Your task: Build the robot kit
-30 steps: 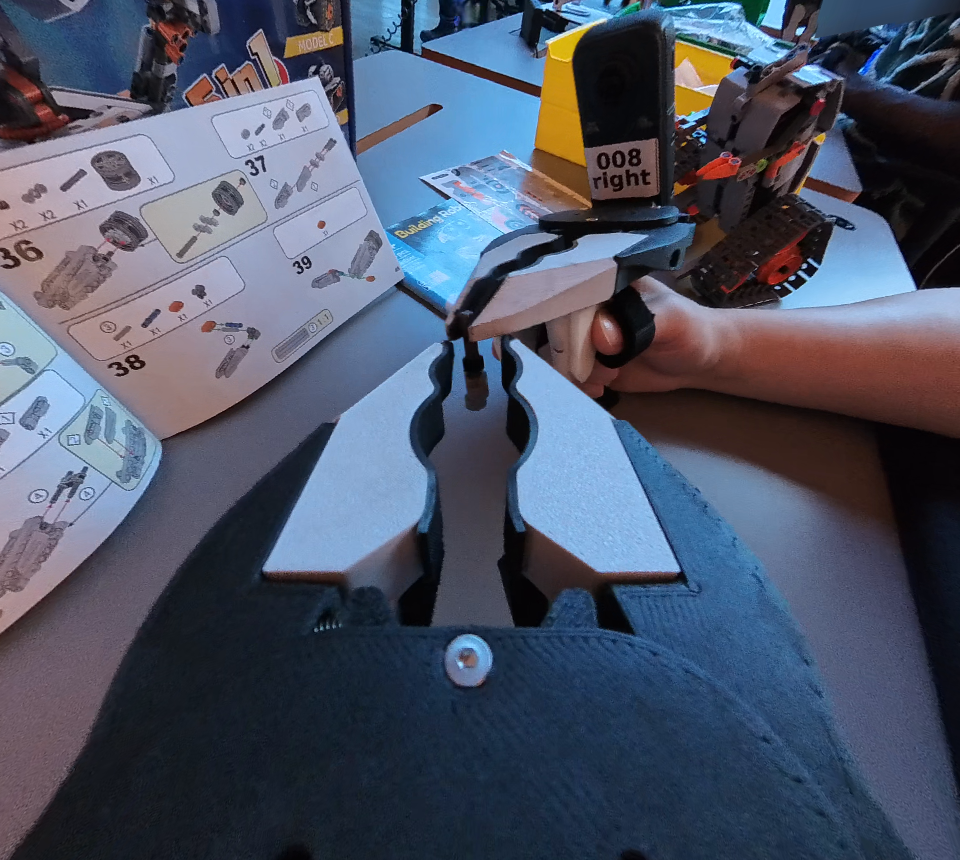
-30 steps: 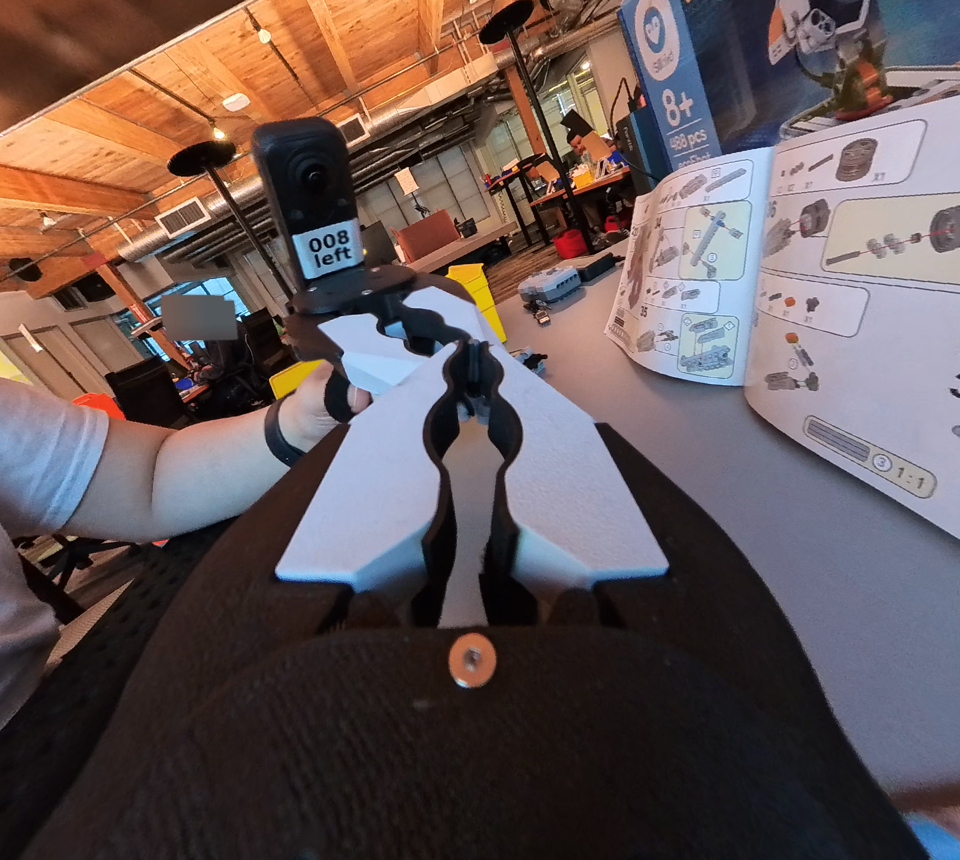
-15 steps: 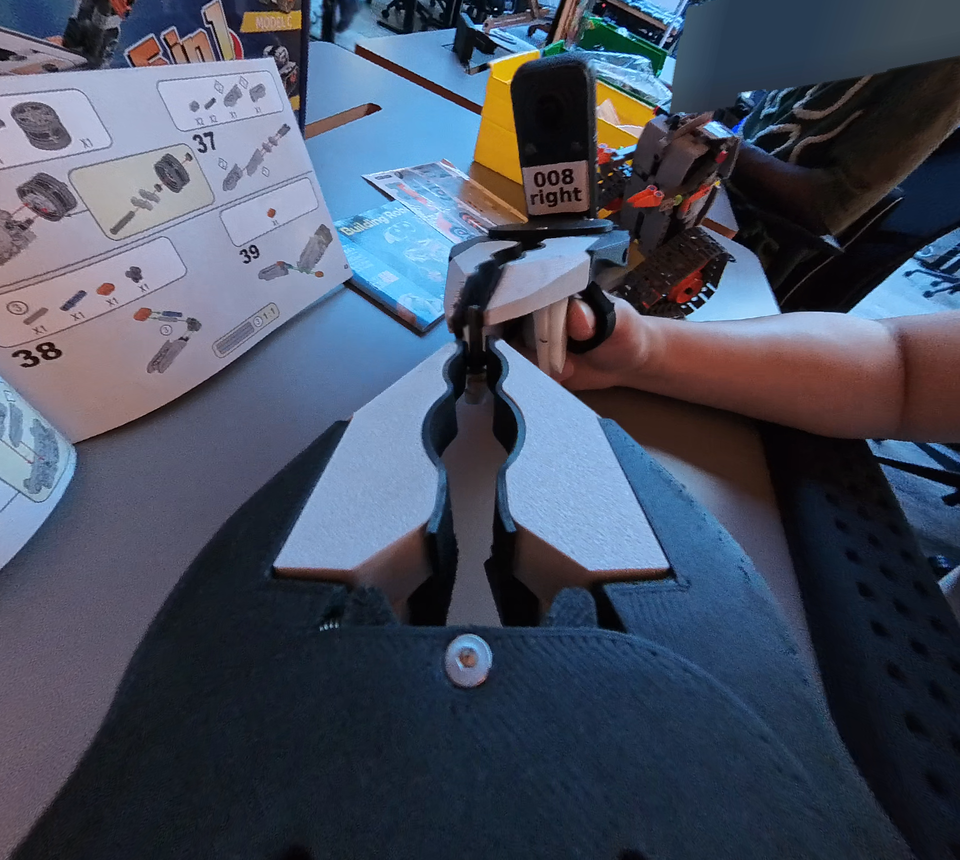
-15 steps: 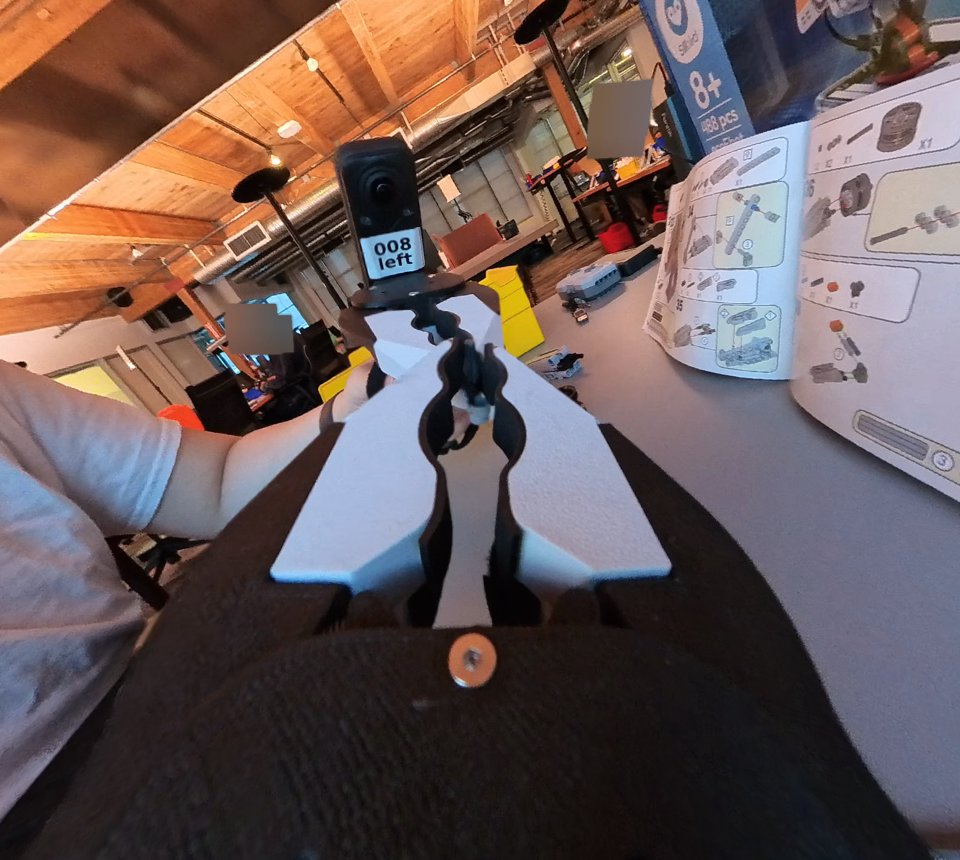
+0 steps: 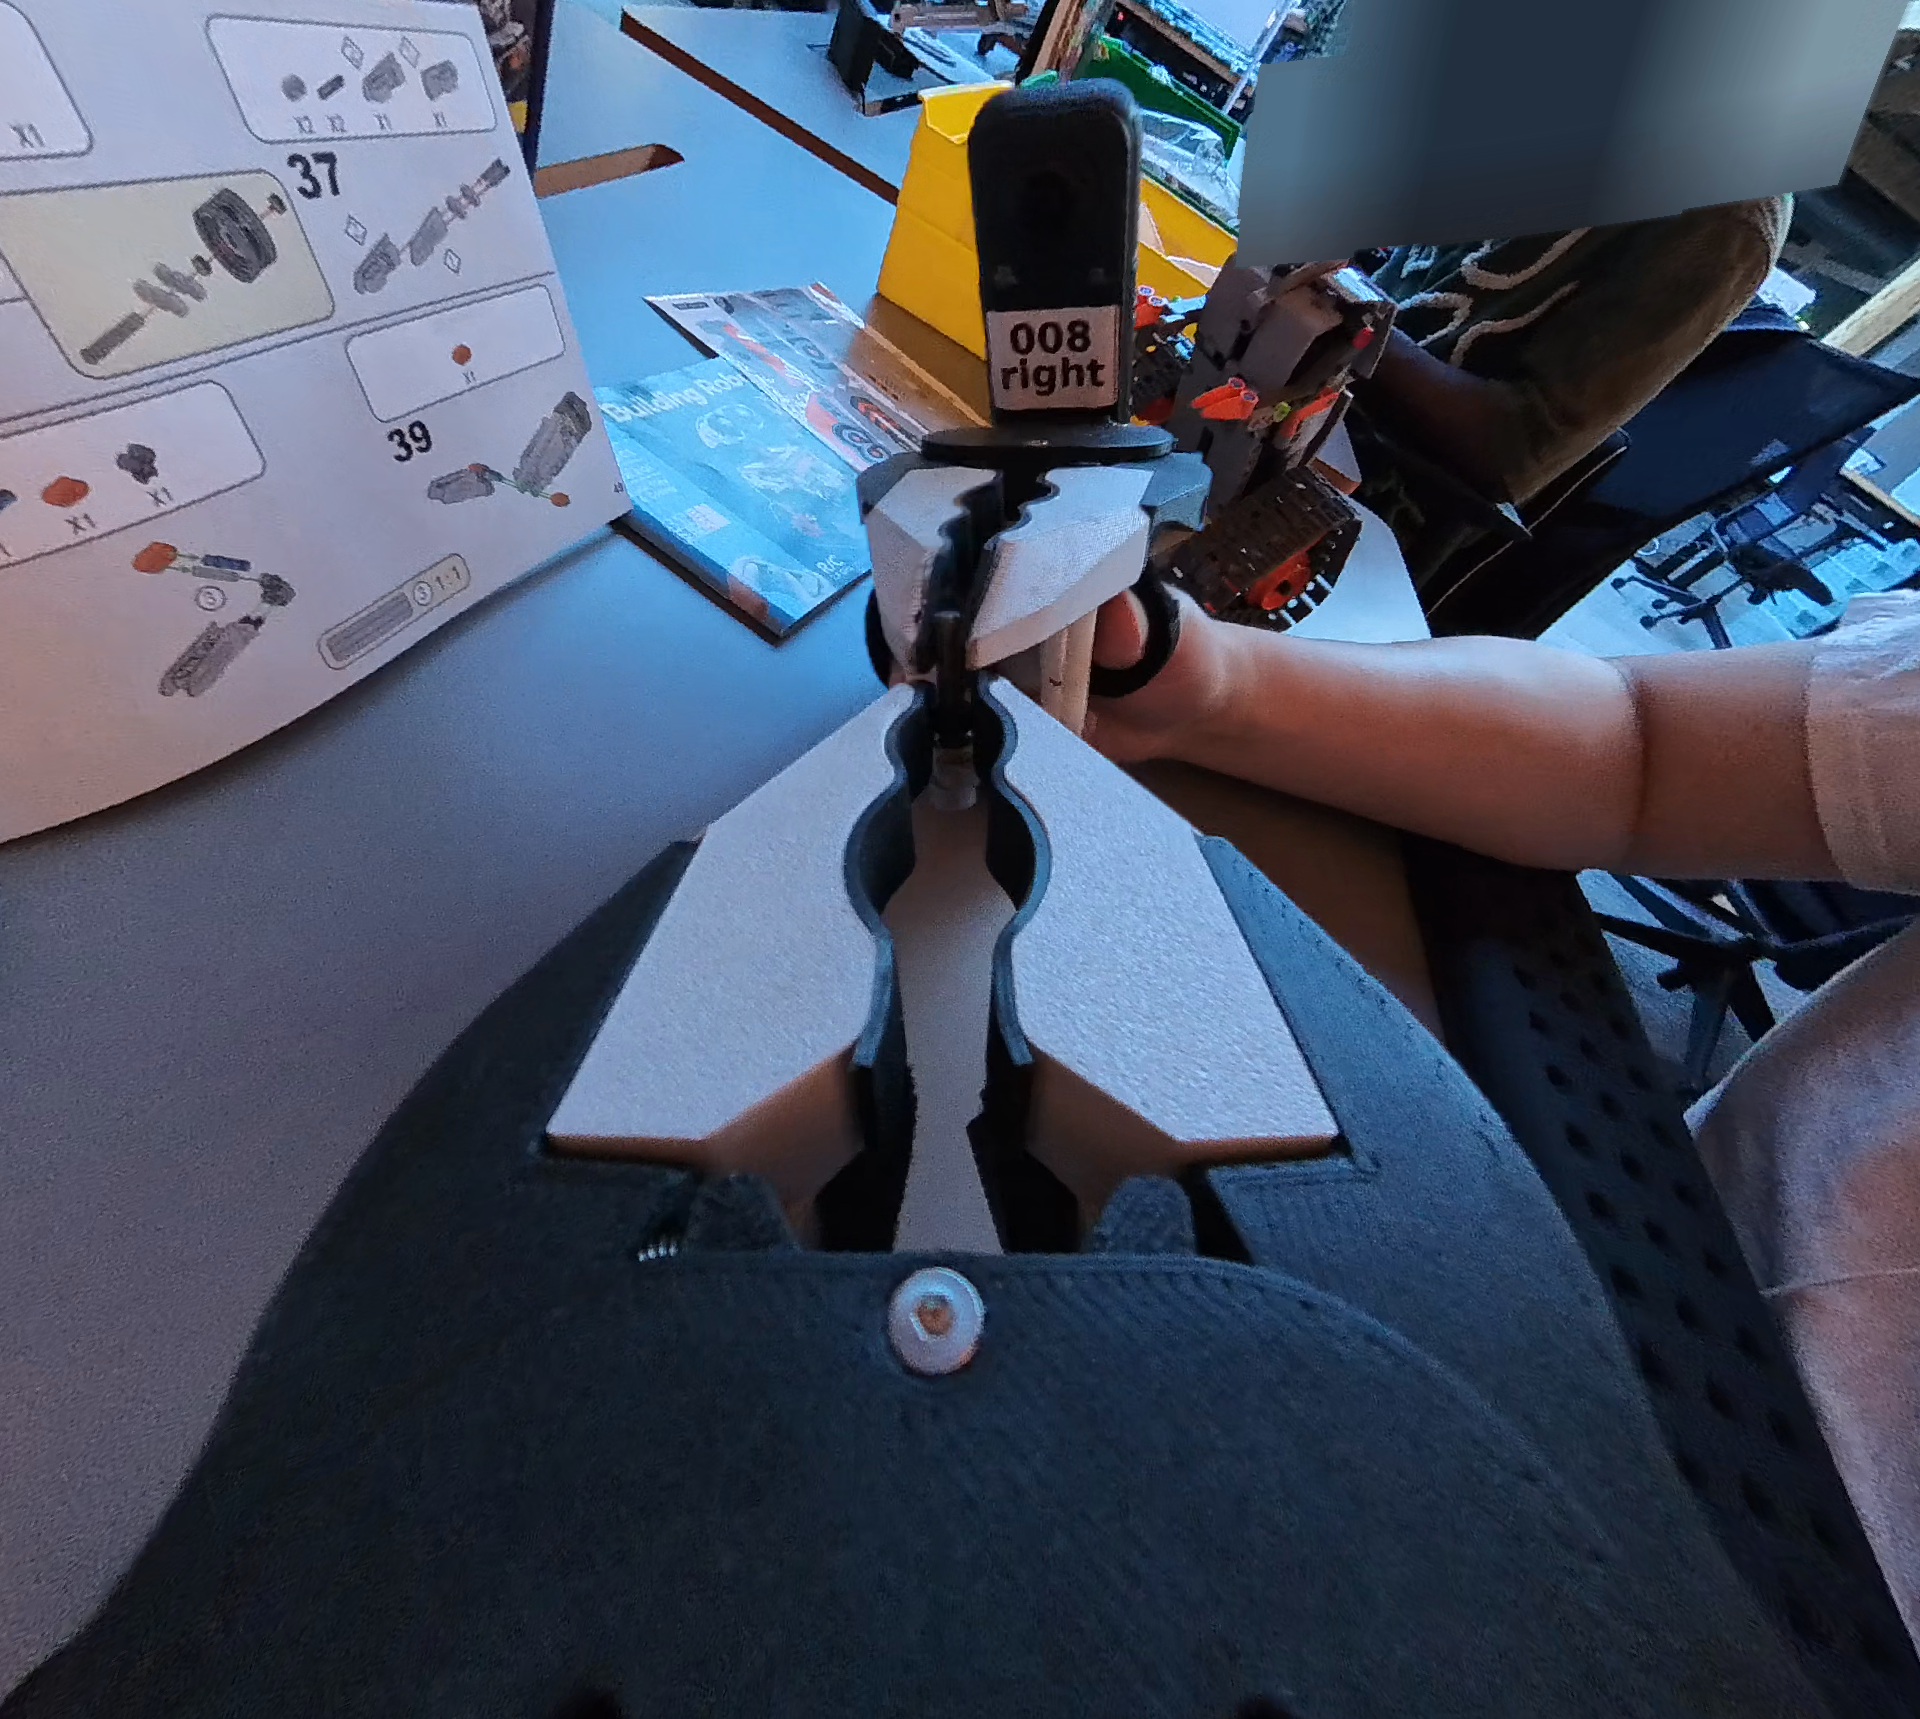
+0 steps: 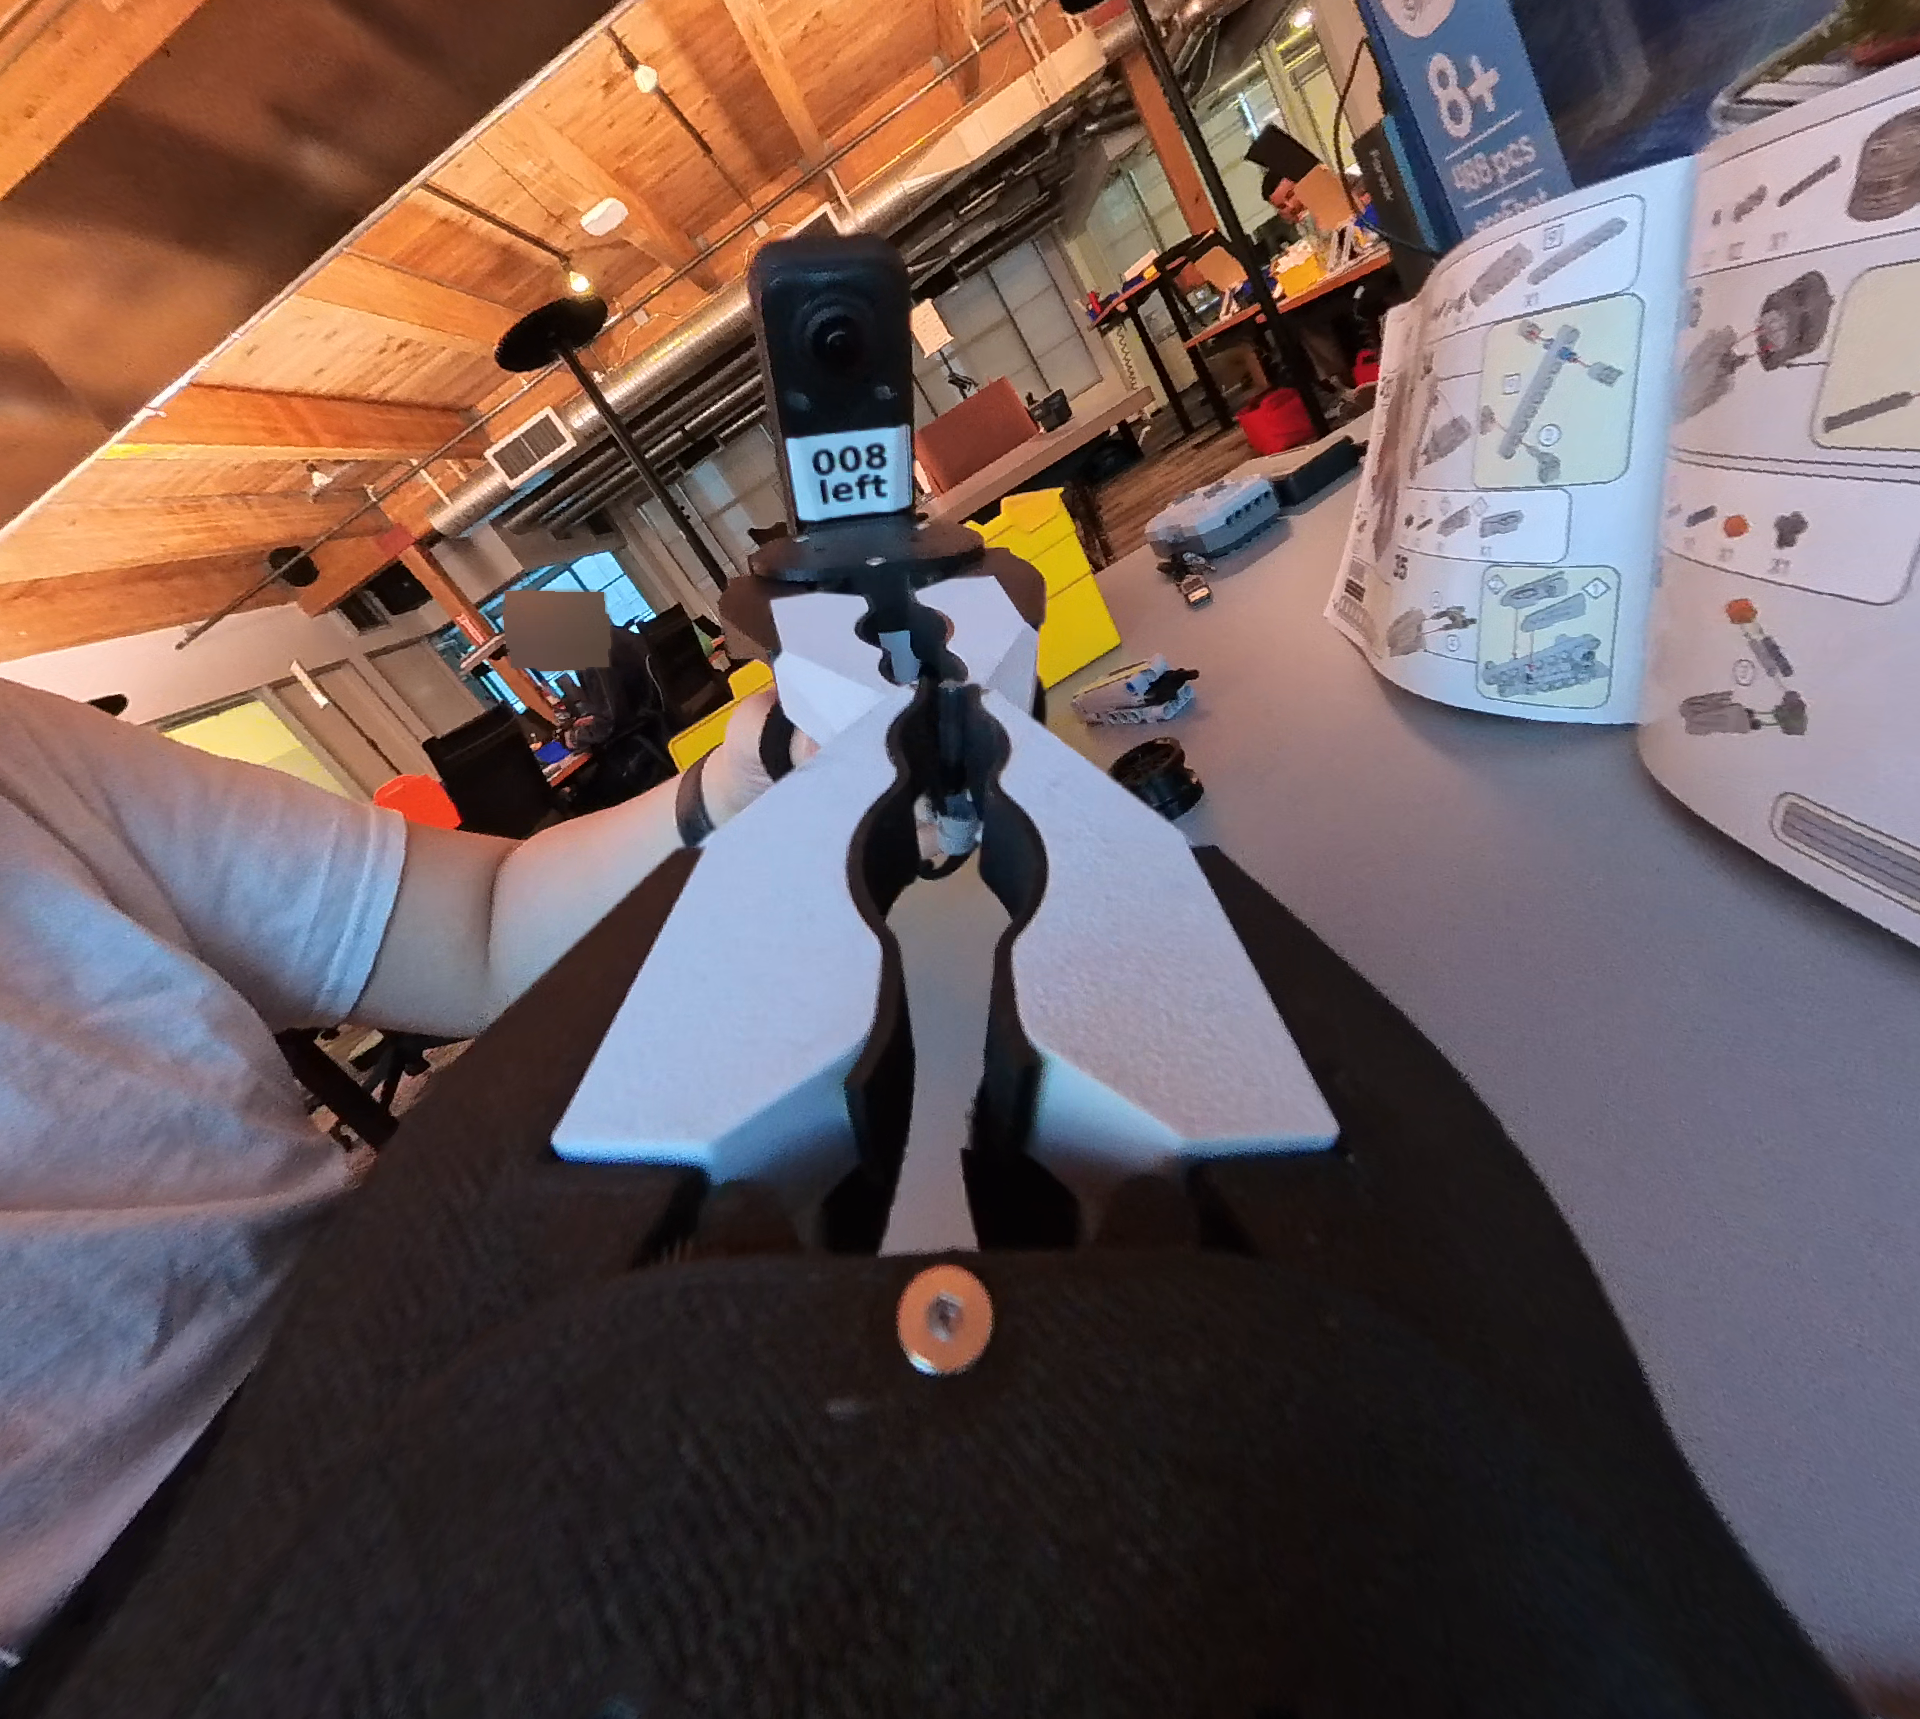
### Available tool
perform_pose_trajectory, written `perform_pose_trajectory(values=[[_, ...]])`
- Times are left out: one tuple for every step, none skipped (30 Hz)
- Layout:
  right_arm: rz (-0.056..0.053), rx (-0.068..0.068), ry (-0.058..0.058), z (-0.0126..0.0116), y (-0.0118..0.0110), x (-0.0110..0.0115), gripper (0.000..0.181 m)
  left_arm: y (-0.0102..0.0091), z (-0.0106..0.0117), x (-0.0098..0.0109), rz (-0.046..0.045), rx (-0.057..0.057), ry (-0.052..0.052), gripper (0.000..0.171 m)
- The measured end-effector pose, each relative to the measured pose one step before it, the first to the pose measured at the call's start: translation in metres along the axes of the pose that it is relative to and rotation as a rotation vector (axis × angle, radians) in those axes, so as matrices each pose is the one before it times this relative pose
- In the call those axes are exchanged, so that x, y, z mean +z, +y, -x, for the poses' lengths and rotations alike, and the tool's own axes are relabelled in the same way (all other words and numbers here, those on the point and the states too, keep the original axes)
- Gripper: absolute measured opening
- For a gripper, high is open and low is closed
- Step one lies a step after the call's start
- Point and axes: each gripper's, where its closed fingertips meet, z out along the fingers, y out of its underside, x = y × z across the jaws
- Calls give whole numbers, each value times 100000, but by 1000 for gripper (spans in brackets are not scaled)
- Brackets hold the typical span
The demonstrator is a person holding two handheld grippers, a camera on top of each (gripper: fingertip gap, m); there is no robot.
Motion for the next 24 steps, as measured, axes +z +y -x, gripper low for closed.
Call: perform_pose_trajectory(values=[[5,852,-432,65,-64,-25,3,-97,-92,-46,-662,-481,990,5],[-184,2121,2,-55,-80,-19,2,-165,-5,-88,-1061,-1781,1069,5],[-198,2759,-443,-57,-12,-13,3,-259,21,-156,-1999,-3242,1774,5],[-1412,2499,-883,-37,-164,-103,3,-367,173,-230,-2927,-4151,1434,15],[-1162,2166,561,-269,-127,-155,3,-416,278,-296,-3178,-4311,1106,21],[-769,1732,122,-155,-140,-117,3,-273,114,-291,-1981,-2884,1828,16],[-428,1022,-308,-13,-112,-59,3,-100,27,-187,-671,-988,1314,14],[251,207,481,-92,53,14,3,32,121,-59,336,533,-424,14],[590,-70,-67,26,108,69,3,119,92,53,741,1455,-1048,15],[807,-245,-167,63,144,109,3,165,74,123,919,1496,-1126,15],[780,-288,200,-1,150,87,3,156,108,148,788,1184,-1333,15],[2,-44,404,-53,8,9,3,118,71,117,315,702,-784,14],[52,212,296,-61,2,-17,3,122,-35,99,413,-19,118,12],[151,430,374,-73,20,-7,3,76,-131,83,436,-246,841,8],[-32,378,424,-75,-1,-4,3,30,-101,44,170,7,561,5],[-165,21,359,-46,-11,-1,3,-17,44,-6,-63,258,-477,5],[473,195,403,-65,64,26,3,39,7,1,235,319,-249,3],[506,555,253,-60,56,11,3,83,5,26,623,207,-267,3],[48,526,273,-65,20,-2,3,49,53,13,426,164,-526,3],[62,532,59,-36,8,-1,3,-1,28,3,133,-128,-209,3],[-133,497,328,-74,-23,-7,3,-3,30,-17,-95,-831,98,5],[-323,497,569,-111,-48,-25,3,-17,-39,14,-92,-1482,855,12],[-247,456,-94,-15,-45,-28,3,-5,-104,24,-51,-1572,1392,12],[-406,388,-306,12,-71,-36,3,28,38,39,91,-932,267,8]])
